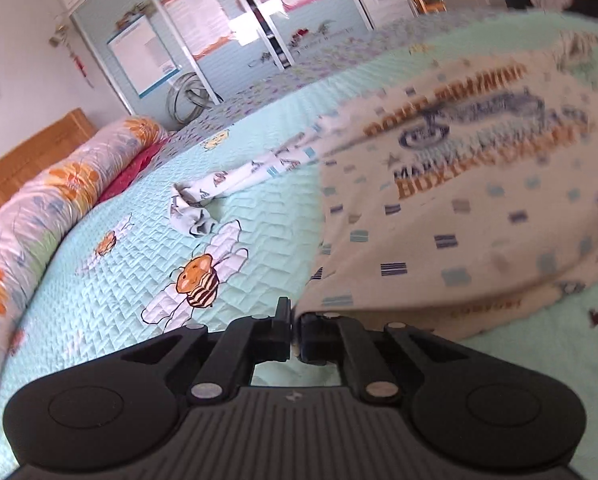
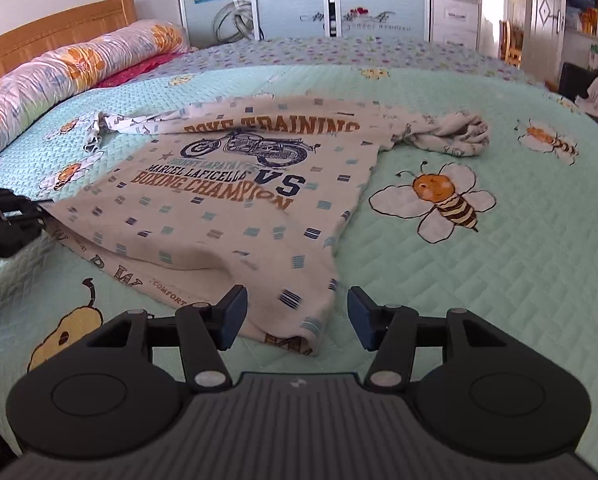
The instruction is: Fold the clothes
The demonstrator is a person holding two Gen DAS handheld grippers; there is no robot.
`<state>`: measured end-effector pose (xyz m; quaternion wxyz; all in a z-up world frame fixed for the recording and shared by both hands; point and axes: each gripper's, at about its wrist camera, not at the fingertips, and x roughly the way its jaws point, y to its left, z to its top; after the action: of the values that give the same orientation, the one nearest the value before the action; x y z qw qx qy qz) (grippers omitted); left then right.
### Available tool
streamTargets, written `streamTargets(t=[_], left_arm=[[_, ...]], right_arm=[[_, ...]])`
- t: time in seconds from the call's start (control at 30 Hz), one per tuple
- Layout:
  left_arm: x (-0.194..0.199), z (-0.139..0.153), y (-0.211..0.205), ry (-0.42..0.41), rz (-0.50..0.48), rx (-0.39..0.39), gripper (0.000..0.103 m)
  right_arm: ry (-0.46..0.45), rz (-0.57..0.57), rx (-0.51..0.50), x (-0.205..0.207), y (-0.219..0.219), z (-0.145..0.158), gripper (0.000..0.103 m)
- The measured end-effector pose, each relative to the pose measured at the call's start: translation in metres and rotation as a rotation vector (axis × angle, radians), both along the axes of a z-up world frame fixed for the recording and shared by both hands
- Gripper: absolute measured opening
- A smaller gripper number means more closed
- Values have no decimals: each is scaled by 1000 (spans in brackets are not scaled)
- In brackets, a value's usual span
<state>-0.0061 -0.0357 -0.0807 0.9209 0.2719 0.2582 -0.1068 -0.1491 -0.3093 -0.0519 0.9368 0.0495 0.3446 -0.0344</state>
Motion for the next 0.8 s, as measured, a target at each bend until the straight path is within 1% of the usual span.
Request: streamTargets(t=[0.1, 0.23, 0.3, 0.43, 0.53, 0.6, 0.7, 0.8], left_arm=[[-1, 8, -4, -10, -11, -13, 4], [11, 14, -2, 29, 26, -77, 4], [16, 15, -1, 46, 39, -84, 4], [16, 12, -2, 66, 25, -86, 5], [18, 13, -2, 88, 31, -108, 5], [20, 13, -2, 101, 35, -115, 7], [20, 10, -5, 101, 30, -95, 7], [20, 4, -8, 88, 20, -47, 8]], right_arm=[[5, 39, -74, -7, 10, -6, 56], [14, 65, -230, -8, 26, -19, 56], [11, 52, -253, -10, 24, -21, 56], [7, 16, -304, -10, 16, -22, 56], [18, 31, -366, -8, 17, -28, 55], [6, 29, -363, -8, 18, -27, 55], [-27, 26, -359, -4, 22, -23, 55], [-38, 54, -394, 9, 30, -24, 54]])
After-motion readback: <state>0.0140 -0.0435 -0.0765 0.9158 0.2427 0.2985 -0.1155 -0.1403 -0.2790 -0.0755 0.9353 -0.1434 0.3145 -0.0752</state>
